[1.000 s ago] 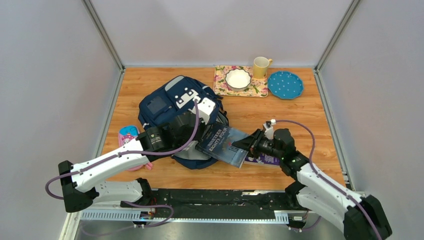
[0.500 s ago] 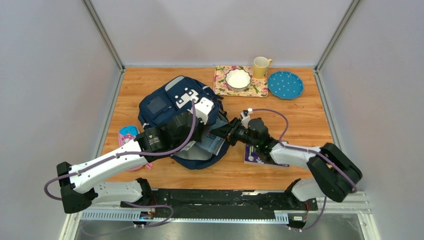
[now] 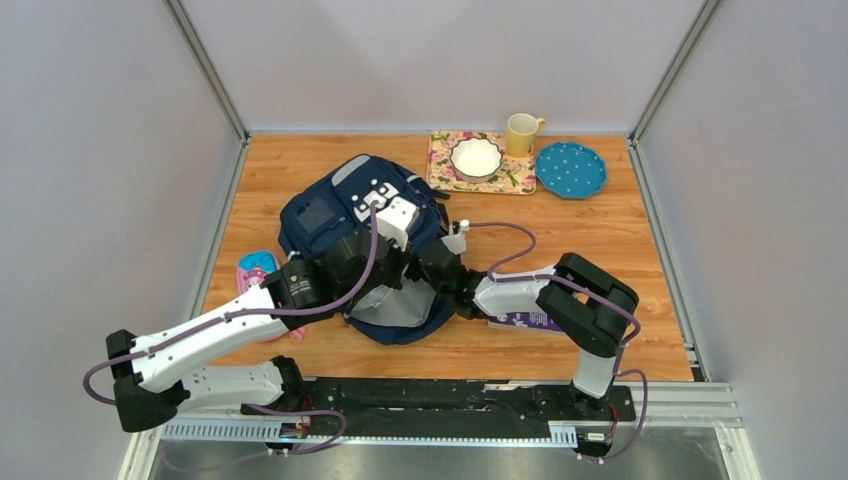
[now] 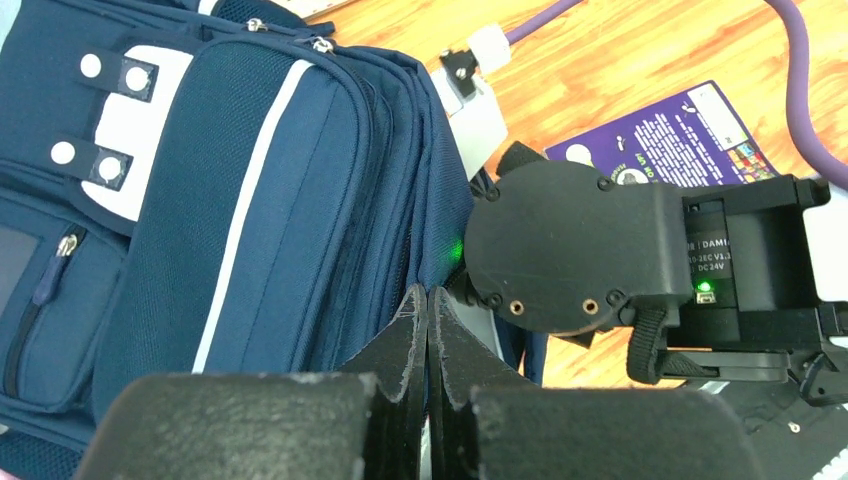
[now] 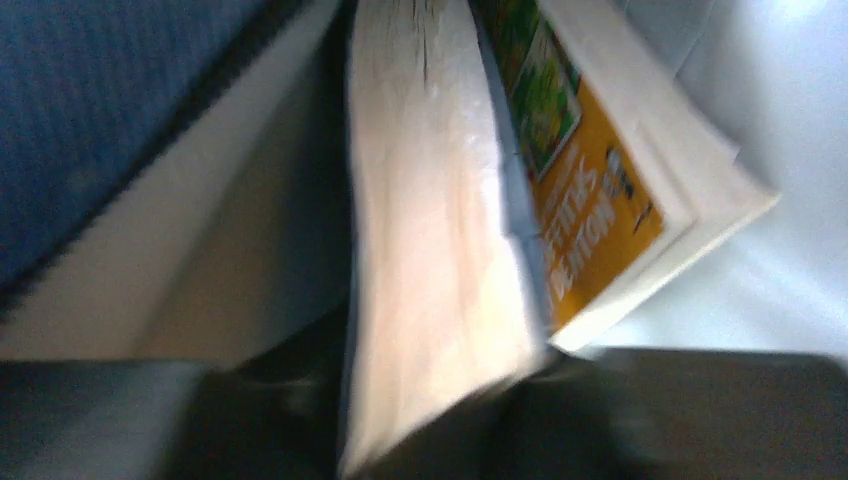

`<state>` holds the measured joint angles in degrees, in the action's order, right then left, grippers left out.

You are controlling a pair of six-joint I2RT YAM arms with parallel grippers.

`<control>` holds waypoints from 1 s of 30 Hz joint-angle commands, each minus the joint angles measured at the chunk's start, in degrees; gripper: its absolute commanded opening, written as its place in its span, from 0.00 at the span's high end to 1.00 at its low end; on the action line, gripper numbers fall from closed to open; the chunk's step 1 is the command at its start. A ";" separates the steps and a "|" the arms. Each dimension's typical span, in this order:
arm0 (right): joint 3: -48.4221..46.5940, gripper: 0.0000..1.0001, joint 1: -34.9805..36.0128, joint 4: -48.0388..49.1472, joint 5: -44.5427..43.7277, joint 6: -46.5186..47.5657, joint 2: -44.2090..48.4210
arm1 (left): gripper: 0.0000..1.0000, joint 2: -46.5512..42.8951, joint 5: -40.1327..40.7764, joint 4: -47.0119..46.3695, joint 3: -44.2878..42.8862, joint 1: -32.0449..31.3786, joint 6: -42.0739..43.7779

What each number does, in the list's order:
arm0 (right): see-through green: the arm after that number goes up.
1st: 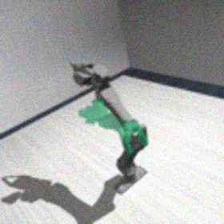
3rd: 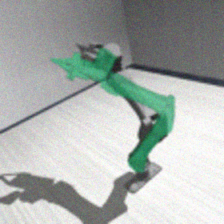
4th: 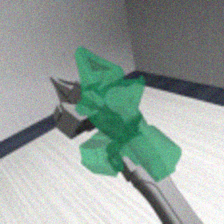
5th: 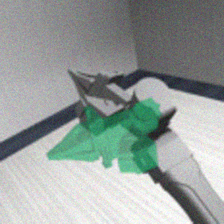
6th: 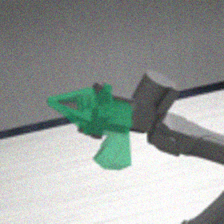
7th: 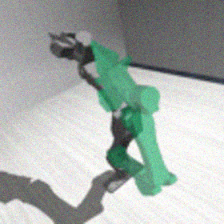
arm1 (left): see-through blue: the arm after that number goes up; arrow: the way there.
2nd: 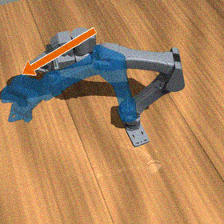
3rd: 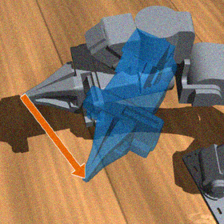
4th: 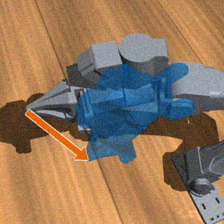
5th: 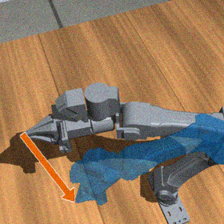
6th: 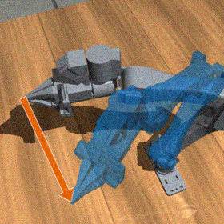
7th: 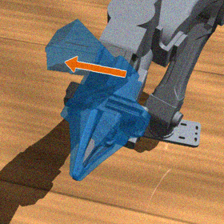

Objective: Pack the student bag
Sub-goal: Place the book in the student bag.

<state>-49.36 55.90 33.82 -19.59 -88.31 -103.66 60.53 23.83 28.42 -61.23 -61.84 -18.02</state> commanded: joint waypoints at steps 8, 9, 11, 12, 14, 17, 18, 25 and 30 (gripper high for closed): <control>2.60 0.22 -0.62 -0.45 -6.71 4.02 2.31 | 1.00 -5.25 0.16 -7.77 1.29 -0.29 -2.28; 3.22 0.21 -0.62 -0.16 -5.21 4.90 2.93 | 1.00 -5.25 0.16 -7.86 1.29 -0.29 -2.28; 4.62 0.20 -0.62 -1.47 -0.74 5.95 5.65 | 1.00 -4.99 0.16 -8.12 1.47 -0.29 -2.02; 4.98 0.20 -0.62 -2.00 0.51 7.09 6.53 | 1.00 -4.99 0.25 -8.12 1.47 -0.29 -1.93; 6.37 0.20 -0.62 -5.15 2.19 7.63 9.43 | 1.00 -4.99 0.33 -8.04 1.64 -0.29 -1.58; 7.96 0.20 -0.79 -5.53 4.82 8.07 11.81 | 1.00 -5.16 0.51 -8.03 1.91 -0.29 -1.49; 8.66 0.23 -0.88 -5.17 5.61 8.07 11.90 | 1.00 -5.34 0.51 -8.21 1.99 -0.29 -1.40; 6.99 1.00 -0.79 0.26 9.40 4.12 6.11 | 1.00 -5.78 0.07 -8.48 2.17 -0.29 -1.93; 7.18 1.00 -0.97 9.59 0.02 2.09 4.78 | 1.00 -6.04 0.16 -7.60 2.17 -0.29 -2.28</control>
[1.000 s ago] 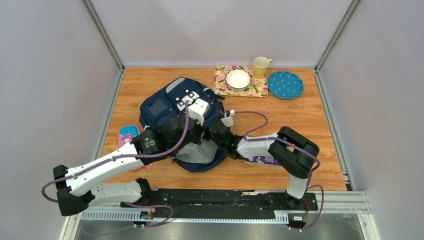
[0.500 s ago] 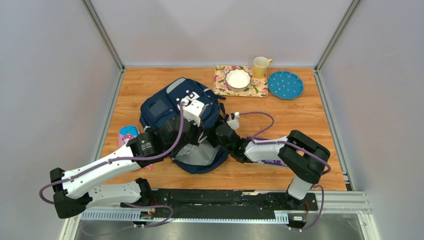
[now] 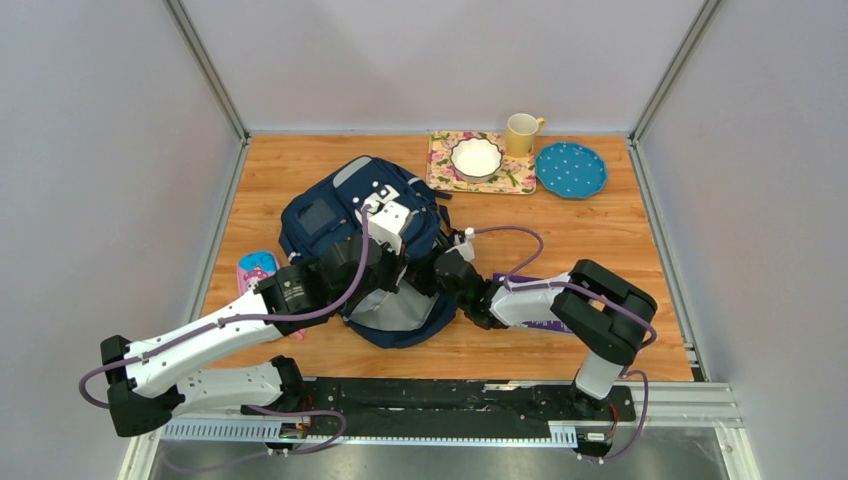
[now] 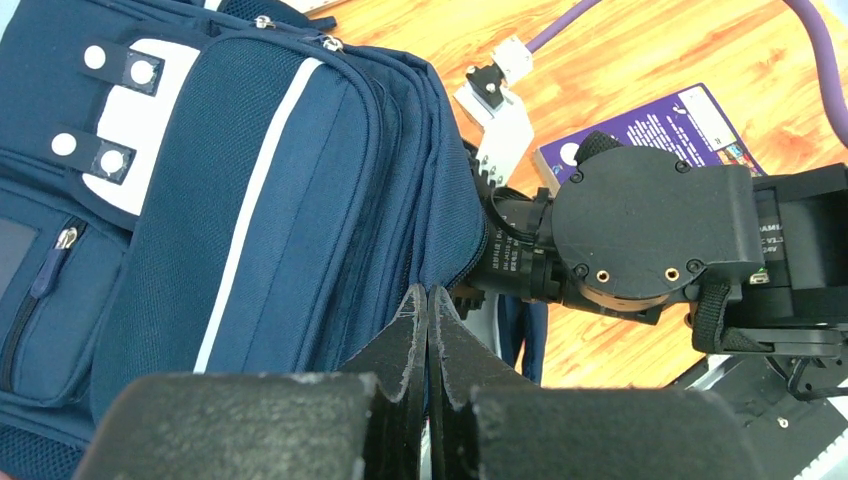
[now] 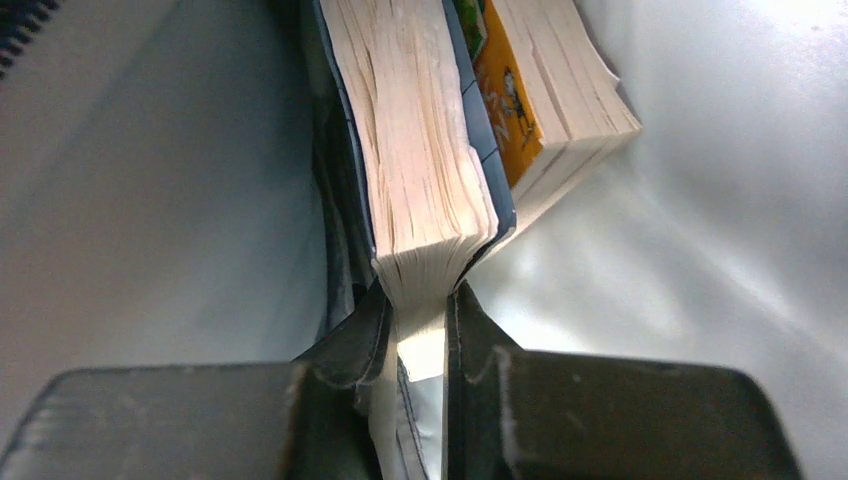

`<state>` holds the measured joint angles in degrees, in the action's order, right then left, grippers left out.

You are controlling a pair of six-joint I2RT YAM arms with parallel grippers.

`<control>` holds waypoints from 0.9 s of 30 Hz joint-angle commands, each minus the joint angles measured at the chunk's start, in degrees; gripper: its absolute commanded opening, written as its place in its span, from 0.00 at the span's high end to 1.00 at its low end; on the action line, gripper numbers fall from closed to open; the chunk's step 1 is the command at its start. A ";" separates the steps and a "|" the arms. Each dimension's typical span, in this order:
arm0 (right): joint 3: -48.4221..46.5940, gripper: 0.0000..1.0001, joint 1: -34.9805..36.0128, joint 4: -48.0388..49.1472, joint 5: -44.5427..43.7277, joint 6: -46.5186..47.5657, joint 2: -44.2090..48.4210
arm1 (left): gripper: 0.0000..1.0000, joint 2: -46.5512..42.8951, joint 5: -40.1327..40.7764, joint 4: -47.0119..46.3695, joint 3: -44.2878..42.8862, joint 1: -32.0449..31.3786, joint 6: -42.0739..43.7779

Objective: Pack the student bag
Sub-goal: Place the book in the student bag.

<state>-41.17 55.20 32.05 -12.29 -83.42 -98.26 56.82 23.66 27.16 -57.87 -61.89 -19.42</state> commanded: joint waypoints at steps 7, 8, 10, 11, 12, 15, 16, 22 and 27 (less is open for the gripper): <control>-11.21 1.00 -2.11 3.75 -14.78 -4.65 -6.67 | 1.00 -3.73 -0.37 -5.80 0.56 -0.34 -2.81; -12.52 1.00 -2.46 3.02 -12.77 -4.56 -7.29 | 1.00 -3.91 -0.20 -5.71 0.74 -0.25 -2.73; -12.01 0.82 -2.64 4.06 -9.17 -2.46 -8.35 | 1.00 -4.17 0.33 -5.54 0.91 -0.25 -2.38; -10.96 0.74 -2.64 4.68 -6.28 -1.93 -8.44 | 1.00 -4.17 0.77 -5.36 0.91 -0.25 -2.29; -8.52 0.61 -2.64 4.77 -5.03 -1.58 -8.09 | 1.00 -4.26 1.12 -5.19 1.00 -0.25 -2.20; -1.14 0.43 -2.55 6.00 -1.69 0.00 -3.10 | 1.00 -4.61 1.83 -5.27 2.05 -0.25 -2.03; 0.46 0.40 -2.55 6.18 -0.98 3.05 -1.60 | 1.00 -4.96 1.92 -5.45 2.32 -0.25 -1.94; 6.62 0.29 -2.55 -2.23 2.10 9.14 11.41 | 1.00 -5.05 2.44 -5.80 3.29 -0.25 -1.50; 6.89 0.29 -2.55 -18.04 0.62 12.23 24.39 | 1.00 -5.31 3.06 -5.62 3.90 -0.25 -1.41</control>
<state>-34.50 52.80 27.16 -10.33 -76.03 -83.44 53.56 24.32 26.41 -53.60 -61.91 -20.75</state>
